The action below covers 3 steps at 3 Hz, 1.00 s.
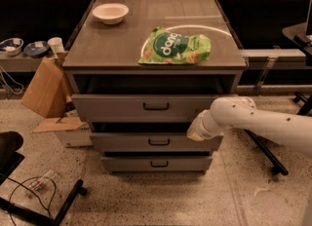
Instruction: Close top drawer
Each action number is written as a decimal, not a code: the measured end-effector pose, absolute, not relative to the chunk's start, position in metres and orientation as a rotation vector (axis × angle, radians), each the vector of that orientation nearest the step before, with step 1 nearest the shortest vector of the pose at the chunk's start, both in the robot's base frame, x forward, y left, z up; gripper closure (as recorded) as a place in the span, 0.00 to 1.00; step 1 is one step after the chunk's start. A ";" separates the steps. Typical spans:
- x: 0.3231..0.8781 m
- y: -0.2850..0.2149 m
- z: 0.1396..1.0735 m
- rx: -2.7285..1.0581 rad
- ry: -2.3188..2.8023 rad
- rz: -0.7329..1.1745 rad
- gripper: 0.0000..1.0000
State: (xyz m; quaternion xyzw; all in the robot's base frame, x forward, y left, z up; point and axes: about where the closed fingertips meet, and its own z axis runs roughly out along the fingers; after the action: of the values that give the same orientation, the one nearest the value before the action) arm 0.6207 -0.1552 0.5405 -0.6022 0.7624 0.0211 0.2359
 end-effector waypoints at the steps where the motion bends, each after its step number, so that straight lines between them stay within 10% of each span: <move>1: 0.618 -0.166 0.565 -1.603 2.023 -0.043 0.37; 3: 0.623 -0.164 0.567 -1.591 2.006 -0.053 0.00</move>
Offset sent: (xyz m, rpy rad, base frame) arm -0.0028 -0.0091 0.0196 -0.0050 -0.0882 -0.0127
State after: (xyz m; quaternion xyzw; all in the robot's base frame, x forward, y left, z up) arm 0.6226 -0.1639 0.5669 -0.5952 0.7505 -0.0197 0.2865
